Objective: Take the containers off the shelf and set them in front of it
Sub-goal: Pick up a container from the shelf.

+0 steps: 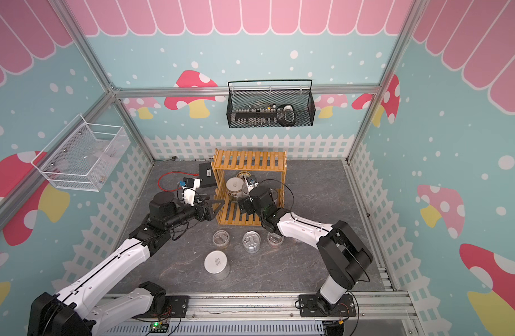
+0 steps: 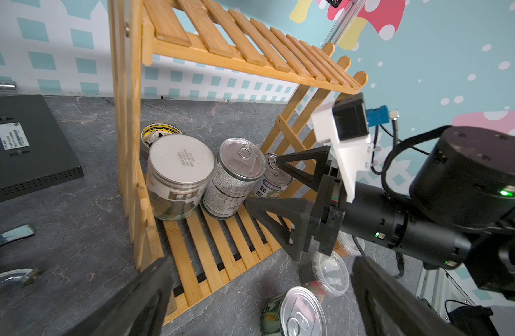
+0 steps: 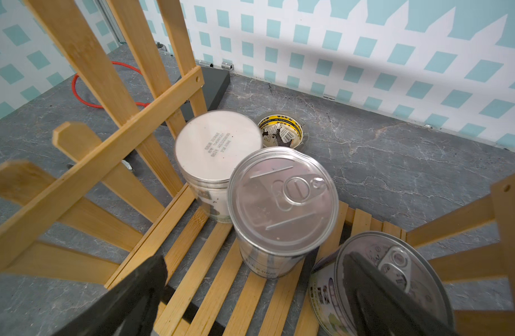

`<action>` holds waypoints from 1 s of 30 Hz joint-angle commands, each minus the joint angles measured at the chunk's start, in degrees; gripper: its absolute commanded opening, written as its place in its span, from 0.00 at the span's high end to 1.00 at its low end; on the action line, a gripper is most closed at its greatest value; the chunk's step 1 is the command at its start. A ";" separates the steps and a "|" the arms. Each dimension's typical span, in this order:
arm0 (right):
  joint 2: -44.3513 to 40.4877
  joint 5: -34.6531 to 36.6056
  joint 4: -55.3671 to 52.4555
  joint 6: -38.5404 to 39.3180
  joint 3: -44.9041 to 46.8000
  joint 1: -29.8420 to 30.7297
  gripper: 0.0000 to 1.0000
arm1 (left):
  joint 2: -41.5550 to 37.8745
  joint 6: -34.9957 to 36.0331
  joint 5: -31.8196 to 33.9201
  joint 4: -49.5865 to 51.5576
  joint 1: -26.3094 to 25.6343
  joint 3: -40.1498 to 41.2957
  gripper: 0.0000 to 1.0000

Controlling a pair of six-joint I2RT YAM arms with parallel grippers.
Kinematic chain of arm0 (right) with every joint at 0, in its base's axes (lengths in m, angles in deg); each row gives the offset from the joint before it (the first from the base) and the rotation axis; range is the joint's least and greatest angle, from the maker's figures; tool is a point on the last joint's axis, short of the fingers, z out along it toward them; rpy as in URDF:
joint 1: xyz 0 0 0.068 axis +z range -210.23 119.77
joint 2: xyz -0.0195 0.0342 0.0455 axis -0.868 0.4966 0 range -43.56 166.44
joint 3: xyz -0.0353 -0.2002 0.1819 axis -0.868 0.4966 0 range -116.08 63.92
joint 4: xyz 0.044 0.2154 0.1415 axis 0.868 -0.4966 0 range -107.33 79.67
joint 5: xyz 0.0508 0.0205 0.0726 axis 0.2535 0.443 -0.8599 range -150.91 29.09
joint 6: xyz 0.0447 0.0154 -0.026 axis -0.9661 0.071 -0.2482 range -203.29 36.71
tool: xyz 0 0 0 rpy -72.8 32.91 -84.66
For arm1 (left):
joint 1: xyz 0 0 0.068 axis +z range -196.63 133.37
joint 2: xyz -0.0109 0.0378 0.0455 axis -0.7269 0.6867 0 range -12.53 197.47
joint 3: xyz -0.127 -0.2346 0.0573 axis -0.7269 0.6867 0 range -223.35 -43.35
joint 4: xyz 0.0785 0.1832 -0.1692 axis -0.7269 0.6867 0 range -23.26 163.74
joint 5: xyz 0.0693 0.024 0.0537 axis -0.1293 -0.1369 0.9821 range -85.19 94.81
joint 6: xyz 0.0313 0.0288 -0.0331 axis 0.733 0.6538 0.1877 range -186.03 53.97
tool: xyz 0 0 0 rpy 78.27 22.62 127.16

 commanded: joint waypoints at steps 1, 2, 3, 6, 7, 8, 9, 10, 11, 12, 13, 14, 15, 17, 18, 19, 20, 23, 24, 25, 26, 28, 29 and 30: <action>2.34 -0.22 1.56 -0.78 -2.59 -1.39 0.01 | -0.69 0.70 -1.26 -0.06 0.43 -0.07 0.01; 2.85 -0.54 1.57 -0.72 -3.11 -1.65 0.01 | -0.62 0.70 -1.23 -0.06 0.38 -0.07 0.01; 3.43 -0.82 1.76 -0.53 -3.66 -1.87 0.01 | -0.63 0.70 -1.30 -0.06 0.39 -0.07 0.01; 5.26 -1.26 2.46 0.13 -5.01 -2.45 0.01 | -0.68 0.70 -1.43 -0.07 0.46 -0.14 0.01; 5.92 -1.61 2.48 0.38 -5.61 -2.53 0.01 | -0.77 0.71 -1.43 -0.06 0.35 -0.16 0.01; 6.42 -1.99 2.54 0.36 -6.02 -2.83 0.01 | -0.77 0.76 -1.47 -0.04 0.31 -0.16 0.01; 6.94 -2.51 2.47 0.27 -6.35 -3.08 0.01 | -0.83 0.70 -1.51 -0.01 0.38 -0.07 0.01; 7.50 -2.80 2.53 0.23 -6.68 -3.26 0.02 | -0.92 0.77 -1.50 -0.06 0.39 -0.07 0.01; 7.95 -3.07 2.47 0.26 -6.87 -3.44 0.02 | -0.89 0.71 -1.53 -0.06 0.45 -0.07 0.01; 8.38 -3.40 2.49 0.39 -7.18 -3.64 0.03 | -0.90 0.70 -1.53 -0.11 0.35 -0.07 0.01; 8.84 -3.70 2.38 0.27 -7.45 -3.81 0.05 | -0.91 0.70 -1.62 -0.02 0.35 -0.07 0.01; 9.05 -4.01 2.37 0.31 -7.58 -3.89 0.06 | -0.88 0.70 -1.71 -0.06 0.34 -0.07 0.01; 9.23 -4.19 2.37 0.23 -7.67 -4.08 0.08 | -0.80 0.70 -1.80 -0.06 0.42 -0.07 0.01; 9.47 -4.26 2.37 0.34 -7.75 -4.18 0.12 | -0.80 0.70 -1.76 -0.06 0.36 -0.07 0.01; 9.52 -4.37 2.38 0.51 -7.76 -4.20 0.16 | -0.84 0.70 -1.80 -0.07 0.40 -0.07 0.01; 9.44 -4.63 2.39 0.53 -7.76 -4.28 0.20 | -0.81 0.70 -1.80 -0.06 0.39 -0.07 0.01; 9.35 -4.89 2.61 0.61 -7.76 -4.44 0.23 | -0.78 0.70 -1.84 -0.07 0.39 -0.07 0.01; 9.09 -5.37 2.64 1.14 -7.74 -4.54 0.27 | -0.61 0.70 -1.88 -0.06 0.38 -0.07 0.01; 8.95 -5.49 2.68 1.36 -7.72 -4.47 0.28 | -0.62 0.70 -1.83 -0.06 0.34 -0.07 0.01; 8.74 -5.67 2.71 1.58 -7.56 -4.54 0.28 | -0.67 0.70 -1.85 -0.06 0.38 0.01 0.01; 8.36 -6.08 2.65 1.79 -7.34 -4.47 0.29 | -0.67 0.70 -1.80 -0.06 0.38 -0.03 0.01; 7.19 -7.04 2.70 2.35 -6.57 -4.53 0.30 | -0.58 0.70 -1.86 -0.06 0.38 -0.06 0.01; 6.55 -7.56 2.93 2.69 -6.08 -4.53 0.32 | -0.60 0.70 -1.87 -0.06 0.39 -0.07 0.01; 5.76 -8.21 3.05 3.05 -5.49 -4.54 0.32 | -0.53 0.70 -1.93 -0.06 0.38 -0.07 0.01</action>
